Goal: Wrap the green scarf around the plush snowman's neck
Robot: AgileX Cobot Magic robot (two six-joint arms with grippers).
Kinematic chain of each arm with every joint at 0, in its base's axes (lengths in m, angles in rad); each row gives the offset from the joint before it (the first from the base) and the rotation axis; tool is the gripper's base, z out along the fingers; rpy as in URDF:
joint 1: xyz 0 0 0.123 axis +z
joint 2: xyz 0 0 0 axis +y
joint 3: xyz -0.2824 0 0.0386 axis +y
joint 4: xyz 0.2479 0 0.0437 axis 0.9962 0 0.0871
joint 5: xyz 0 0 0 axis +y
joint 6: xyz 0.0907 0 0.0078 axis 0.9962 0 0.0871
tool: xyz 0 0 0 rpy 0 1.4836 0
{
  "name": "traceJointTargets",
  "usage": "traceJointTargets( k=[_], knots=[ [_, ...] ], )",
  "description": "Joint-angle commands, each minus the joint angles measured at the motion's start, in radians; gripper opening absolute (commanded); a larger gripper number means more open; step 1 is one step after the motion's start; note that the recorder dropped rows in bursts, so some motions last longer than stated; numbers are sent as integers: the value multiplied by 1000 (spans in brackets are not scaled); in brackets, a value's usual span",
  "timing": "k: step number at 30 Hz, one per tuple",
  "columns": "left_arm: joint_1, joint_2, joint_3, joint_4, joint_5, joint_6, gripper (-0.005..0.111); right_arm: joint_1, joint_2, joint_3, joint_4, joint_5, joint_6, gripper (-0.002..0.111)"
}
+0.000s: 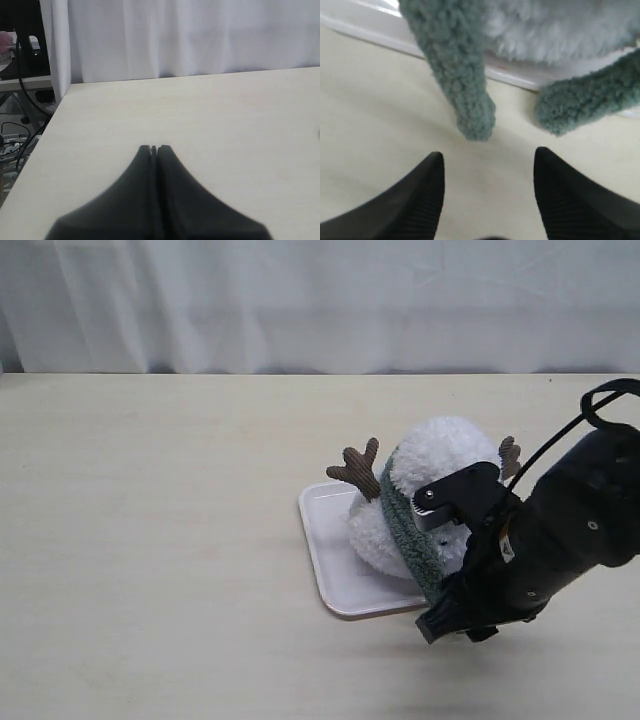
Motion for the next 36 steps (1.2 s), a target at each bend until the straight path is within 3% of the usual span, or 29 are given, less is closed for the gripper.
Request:
traceJointTargets(
  k=[1,10,22,31,36],
  knots=[
    [0,-3,4,0,-9,-6,0,1,-15,71,3,-163,44,42],
    [0,-3,4,0,-12,-6,0,-1,-11,250,3,-504,69,4],
    [0,-3,4,0,-12,-6,0,-1,160,250,3,-735,69,4],
    [0,-3,4,0,-9,-6,0,-1,234,158,3,-744,69,4],
    [0,-3,4,0,-9,-6,0,-1,234,156,31,-884,69,4]
  ],
)
